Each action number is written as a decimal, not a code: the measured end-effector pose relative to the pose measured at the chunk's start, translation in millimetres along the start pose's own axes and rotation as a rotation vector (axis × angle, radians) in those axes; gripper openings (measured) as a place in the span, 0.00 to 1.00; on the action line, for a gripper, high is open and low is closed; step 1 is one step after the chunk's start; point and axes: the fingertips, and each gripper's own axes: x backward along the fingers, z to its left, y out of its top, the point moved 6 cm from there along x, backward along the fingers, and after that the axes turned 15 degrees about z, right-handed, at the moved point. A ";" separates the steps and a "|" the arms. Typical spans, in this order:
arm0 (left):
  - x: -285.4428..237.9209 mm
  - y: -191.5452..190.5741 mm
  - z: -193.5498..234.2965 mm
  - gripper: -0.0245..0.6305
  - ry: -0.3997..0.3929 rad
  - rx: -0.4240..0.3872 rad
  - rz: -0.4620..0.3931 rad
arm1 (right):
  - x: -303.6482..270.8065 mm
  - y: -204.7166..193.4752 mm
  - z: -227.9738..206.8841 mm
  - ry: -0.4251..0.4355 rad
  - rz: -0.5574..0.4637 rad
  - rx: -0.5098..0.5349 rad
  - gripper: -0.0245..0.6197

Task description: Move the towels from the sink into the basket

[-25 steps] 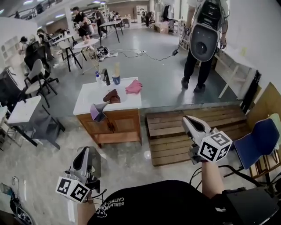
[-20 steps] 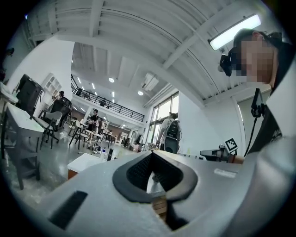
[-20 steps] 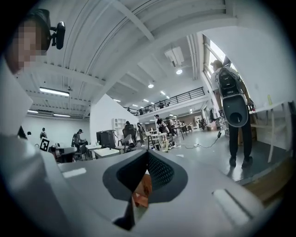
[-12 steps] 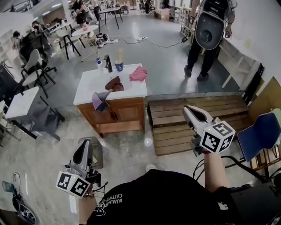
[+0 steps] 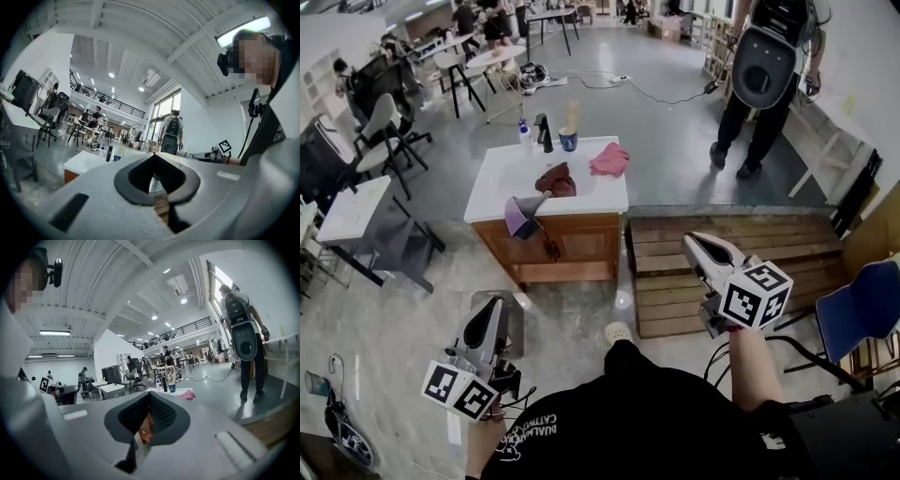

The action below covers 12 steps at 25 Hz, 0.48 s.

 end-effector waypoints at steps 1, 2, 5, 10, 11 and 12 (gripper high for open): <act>-5.6 2.4 3.0 0.04 0.001 0.001 -0.001 | -6.4 2.8 -4.8 0.005 0.004 0.000 0.05; -11.6 5.2 6.2 0.04 0.003 0.003 -0.005 | -12.9 6.2 -10.3 0.010 0.006 0.001 0.05; -32.1 15.3 17.2 0.04 0.007 0.013 -0.020 | -34.8 18.1 -28.1 0.023 0.015 0.010 0.05; -77.9 33.1 37.8 0.04 0.013 0.007 -0.022 | -78.5 41.8 -61.5 0.040 0.044 0.048 0.05; -87.7 36.7 42.6 0.04 0.011 0.010 -0.022 | -87.7 47.0 -68.1 0.044 0.052 0.059 0.05; -97.5 40.4 47.9 0.04 0.009 0.015 -0.023 | -97.2 52.3 -74.7 0.047 0.059 0.070 0.05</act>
